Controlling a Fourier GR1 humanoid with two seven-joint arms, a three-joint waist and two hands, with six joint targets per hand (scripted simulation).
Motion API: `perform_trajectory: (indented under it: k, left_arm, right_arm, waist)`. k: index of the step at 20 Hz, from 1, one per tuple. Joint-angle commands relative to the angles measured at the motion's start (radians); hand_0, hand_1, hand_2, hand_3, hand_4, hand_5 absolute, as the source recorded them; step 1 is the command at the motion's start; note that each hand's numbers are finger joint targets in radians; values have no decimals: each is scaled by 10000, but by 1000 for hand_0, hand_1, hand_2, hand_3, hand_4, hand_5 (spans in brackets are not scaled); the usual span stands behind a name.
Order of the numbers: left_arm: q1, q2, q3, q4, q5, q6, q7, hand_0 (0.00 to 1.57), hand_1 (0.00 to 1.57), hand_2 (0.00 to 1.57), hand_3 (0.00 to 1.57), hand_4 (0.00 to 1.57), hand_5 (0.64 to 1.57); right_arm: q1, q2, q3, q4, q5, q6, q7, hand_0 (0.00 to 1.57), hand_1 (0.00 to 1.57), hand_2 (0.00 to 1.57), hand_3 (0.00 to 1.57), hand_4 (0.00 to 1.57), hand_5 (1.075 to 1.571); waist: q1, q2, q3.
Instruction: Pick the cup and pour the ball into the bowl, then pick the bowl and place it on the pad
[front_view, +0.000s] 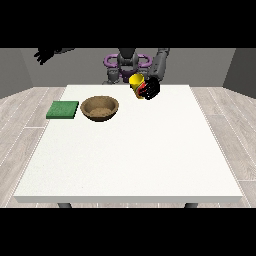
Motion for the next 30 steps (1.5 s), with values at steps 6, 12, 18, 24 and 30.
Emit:
perform_trajectory:
  k: [6, 12, 18, 24, 30]
  left_arm:
    - [-1781, -185, -2883, 1583, -4745, 1823, 4459, 1357, 1357, 1571, 1571, 1456, 1535]
    - [-3605, -245, -3437, 2017, -6160, 433, 6684, 1361, 1361, 1571, 1571, 1441, 1545]
    - [-4987, -435, -4692, 2230, -7715, -852, 8739, 1351, 1351, 1571, 1571, 1364, 1563]
    - [-5322, -439, -6428, 2071, -9234, -2197, 10248, 1396, 1396, 1571, 1571, 1038, 1571]
    - [-4830, -440, -7735, 170, -9192, -4656, 10475, 254, 254, 1235, 1557, 1077, 1570]
  right_arm:
    - [-69, -269, -167, 1346, -103, 471, -49, 0, 0, 0, 83, 675, 1561]
    - [-75, -560, -397, 2066, -136, 1051, -682, 0, 0, 0, 0, 685, 1559]
    - [-511, -701, -346, 2806, -199, 1307, -585, 0, 0, 0, 127, 691, 1554]
    - [-1090, -230, 57, 3001, 294, 880, -1065, 0, 0, 0, 265, 691, 1554]
    - [-1500, -148, 234, 3673, 565, 799, -1266, 0, 0, 0, 324, 690, 1553]
  waist:
    - [179, -808, 7]
    - [120, -684, -20]
    - [-9, -653, -22]
    - [-235, -525, -25]
    - [-272, -721, -30]
